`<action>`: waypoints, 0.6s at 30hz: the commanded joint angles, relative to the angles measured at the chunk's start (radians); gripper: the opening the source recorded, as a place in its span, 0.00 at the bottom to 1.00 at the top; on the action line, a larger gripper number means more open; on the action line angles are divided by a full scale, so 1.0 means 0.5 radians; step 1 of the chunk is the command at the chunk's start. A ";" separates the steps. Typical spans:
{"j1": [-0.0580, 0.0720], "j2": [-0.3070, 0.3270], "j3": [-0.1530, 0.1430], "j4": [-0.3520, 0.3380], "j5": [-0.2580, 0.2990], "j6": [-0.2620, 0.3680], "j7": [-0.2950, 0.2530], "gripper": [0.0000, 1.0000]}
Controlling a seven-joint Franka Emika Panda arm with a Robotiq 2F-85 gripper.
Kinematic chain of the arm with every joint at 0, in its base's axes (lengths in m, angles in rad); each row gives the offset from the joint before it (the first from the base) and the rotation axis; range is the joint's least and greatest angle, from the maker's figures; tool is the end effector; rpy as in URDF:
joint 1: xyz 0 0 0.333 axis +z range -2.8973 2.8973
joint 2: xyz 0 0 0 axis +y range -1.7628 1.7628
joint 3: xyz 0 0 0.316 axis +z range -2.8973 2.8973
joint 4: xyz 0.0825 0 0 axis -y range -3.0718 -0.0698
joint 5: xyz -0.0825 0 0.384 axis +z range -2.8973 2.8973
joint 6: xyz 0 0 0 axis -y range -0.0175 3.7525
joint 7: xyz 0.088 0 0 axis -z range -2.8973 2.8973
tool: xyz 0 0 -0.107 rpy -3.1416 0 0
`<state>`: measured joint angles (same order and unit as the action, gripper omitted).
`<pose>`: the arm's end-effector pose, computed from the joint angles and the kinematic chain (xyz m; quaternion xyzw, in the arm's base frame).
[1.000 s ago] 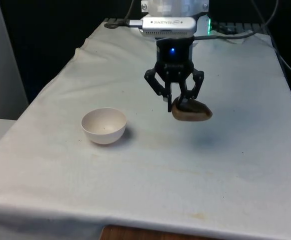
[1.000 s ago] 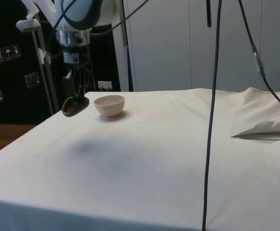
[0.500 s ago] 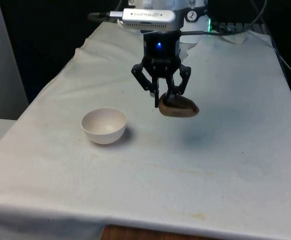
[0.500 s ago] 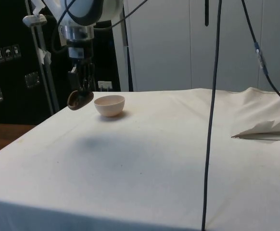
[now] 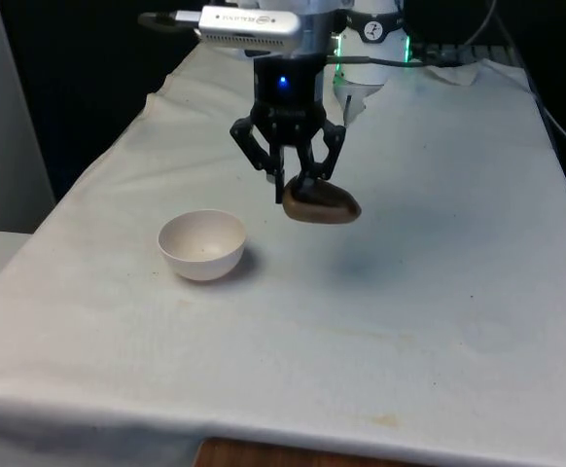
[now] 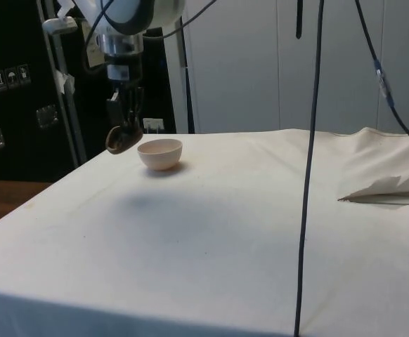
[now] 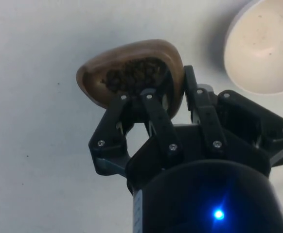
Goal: Pour the coffee beans from the cup into the bowl.
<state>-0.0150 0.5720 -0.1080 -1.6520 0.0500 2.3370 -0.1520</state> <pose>0.6911 -0.0751 0.2917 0.9982 0.0084 0.0564 0.0176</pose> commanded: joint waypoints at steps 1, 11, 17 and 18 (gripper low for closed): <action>-0.012 -0.010 0.004 -0.004 0.014 -0.010 -0.020 0.02; -0.026 -0.016 -0.042 -0.002 0.014 -0.010 -0.064 0.02; -0.032 -0.020 -0.074 0.000 0.016 -0.010 -0.094 0.02; -0.032 -0.020 -0.080 0.000 0.016 -0.010 -0.098 0.02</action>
<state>-0.0250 0.5660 -0.1550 -1.6510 0.0520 2.3370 -0.1950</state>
